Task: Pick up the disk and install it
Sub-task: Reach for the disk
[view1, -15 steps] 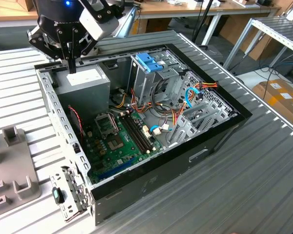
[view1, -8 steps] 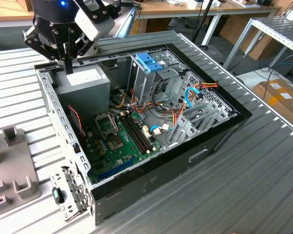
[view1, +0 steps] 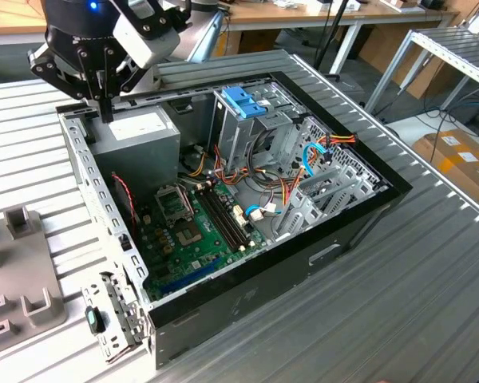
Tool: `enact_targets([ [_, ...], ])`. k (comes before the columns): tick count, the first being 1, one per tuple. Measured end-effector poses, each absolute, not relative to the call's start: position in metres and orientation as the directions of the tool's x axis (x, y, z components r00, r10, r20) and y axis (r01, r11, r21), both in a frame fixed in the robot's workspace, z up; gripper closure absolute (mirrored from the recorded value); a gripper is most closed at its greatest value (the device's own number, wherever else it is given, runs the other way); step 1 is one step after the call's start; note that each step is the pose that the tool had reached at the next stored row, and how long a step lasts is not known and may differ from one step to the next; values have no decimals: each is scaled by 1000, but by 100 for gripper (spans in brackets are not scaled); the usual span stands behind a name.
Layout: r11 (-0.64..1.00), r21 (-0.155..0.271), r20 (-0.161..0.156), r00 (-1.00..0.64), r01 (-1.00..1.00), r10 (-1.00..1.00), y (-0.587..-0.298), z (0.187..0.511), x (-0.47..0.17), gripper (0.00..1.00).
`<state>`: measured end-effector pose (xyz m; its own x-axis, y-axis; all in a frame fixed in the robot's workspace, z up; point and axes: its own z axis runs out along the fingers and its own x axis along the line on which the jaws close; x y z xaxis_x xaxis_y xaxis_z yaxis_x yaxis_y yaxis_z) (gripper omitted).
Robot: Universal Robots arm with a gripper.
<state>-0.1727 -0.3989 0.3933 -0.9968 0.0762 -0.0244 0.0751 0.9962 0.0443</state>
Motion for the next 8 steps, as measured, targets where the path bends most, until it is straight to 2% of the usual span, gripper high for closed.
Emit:
enact_targets([
  [8, 996, 44, -24, -997, 75, 76, -399, 393, -180, 89],
])
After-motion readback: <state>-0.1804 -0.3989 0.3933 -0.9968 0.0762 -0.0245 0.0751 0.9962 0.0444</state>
